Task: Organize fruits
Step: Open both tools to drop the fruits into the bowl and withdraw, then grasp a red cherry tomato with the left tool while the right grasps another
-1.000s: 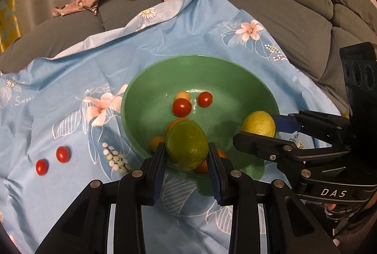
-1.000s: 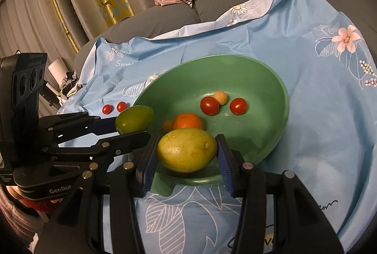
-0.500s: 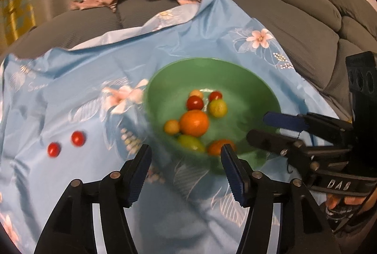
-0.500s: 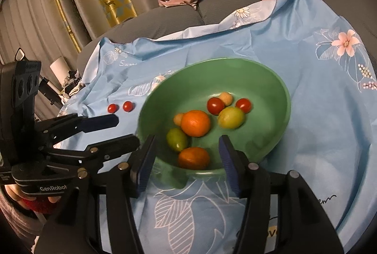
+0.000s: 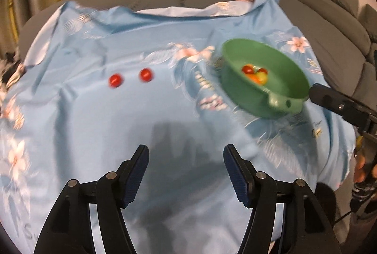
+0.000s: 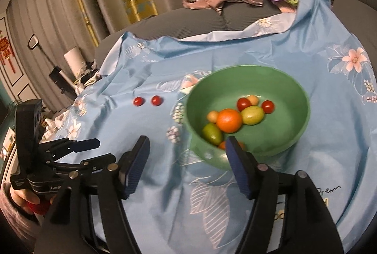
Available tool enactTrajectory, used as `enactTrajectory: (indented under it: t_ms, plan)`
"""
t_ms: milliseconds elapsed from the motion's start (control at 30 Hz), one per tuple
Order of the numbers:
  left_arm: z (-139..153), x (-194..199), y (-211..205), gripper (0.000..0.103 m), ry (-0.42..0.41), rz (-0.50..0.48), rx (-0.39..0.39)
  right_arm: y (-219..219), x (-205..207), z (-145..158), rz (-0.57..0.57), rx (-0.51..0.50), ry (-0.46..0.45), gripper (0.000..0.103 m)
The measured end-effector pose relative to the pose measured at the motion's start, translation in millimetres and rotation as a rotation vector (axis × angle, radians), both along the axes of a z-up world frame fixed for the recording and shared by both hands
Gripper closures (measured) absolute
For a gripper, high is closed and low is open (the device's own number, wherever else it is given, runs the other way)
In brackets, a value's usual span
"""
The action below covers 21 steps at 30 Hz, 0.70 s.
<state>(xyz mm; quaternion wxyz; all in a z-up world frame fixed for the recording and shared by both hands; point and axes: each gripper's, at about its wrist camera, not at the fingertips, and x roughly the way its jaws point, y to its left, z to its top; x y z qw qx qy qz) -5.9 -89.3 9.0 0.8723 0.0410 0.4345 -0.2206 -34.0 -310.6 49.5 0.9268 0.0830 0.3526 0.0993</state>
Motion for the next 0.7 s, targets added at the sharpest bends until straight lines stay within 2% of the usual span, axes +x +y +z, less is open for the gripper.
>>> enactTrajectory:
  t_ms: [67,100,133,167,500,700]
  plan:
    - [-1,-6,11,0.035,0.006,0.017,-0.014,10,-2,-1,0.020,-0.014,0.010,0.035]
    - [-2,-9,16,0.030,0.010,0.027,-0.019,15,-3,-1,0.032,-0.020,0.016,0.035]
    - [-1,-12,21,0.017,0.008,0.038,-0.020,20,-4,-1,0.044,-0.025,0.022,0.035]
    - [-1,-15,25,0.012,0.004,0.045,-0.022,24,-5,0,0.052,-0.028,0.023,0.035]
    - [1,-33,71,0.012,-0.003,0.125,-0.061,52,-11,10,0.098,-0.061,0.011,0.031]
    - [-6,-41,85,0.012,0.008,0.148,-0.073,64,-10,12,0.107,-0.080,0.020,0.031]
